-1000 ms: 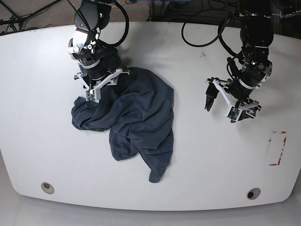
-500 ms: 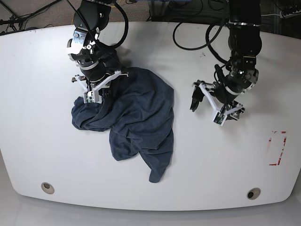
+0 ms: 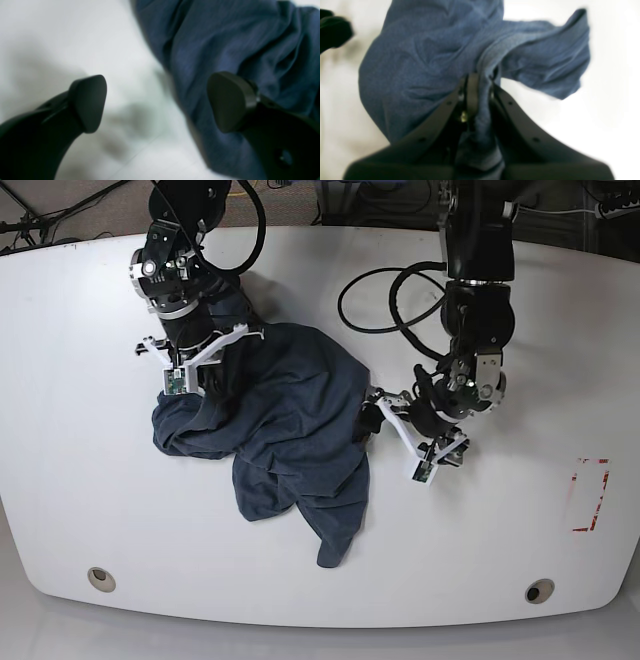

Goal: Fold the T-shirt properly
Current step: 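Move the left gripper down onto the shirt's side and grasp it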

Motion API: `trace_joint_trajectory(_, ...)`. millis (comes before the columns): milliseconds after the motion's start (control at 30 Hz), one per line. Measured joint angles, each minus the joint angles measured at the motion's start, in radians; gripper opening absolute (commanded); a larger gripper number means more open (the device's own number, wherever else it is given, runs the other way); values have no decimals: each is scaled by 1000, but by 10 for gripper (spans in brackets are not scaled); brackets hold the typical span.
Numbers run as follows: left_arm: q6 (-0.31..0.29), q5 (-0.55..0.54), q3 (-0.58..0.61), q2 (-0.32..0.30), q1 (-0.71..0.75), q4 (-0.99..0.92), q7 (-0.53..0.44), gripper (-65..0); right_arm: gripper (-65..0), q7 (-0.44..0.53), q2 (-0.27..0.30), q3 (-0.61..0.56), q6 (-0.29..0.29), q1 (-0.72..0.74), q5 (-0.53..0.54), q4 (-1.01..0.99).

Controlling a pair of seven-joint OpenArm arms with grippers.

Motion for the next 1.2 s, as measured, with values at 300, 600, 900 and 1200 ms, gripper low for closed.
trace_joint_trajectory(300, 2, 3, -1, 18, -136, -212, -4, -18, -650, 1, 0, -1, 1, -28, 0, 10)
trace_joint_trajectory(600, 2, 8, 2, 62, -225, -409, -66, -18, -650, 2, 0, -1, 1, -38, 0, 13)
trace_joint_trajectory(900, -6, -8, 5, 88, -270, -548, -131, -138, -650, 2, 0, -4, 1, -38, 0, 13)
trace_joint_trajectory(1200, -5, -11, 2, 105, -266, -576, -154, -429, -650, 1, 0, -5, 1, -37, 0, 13)
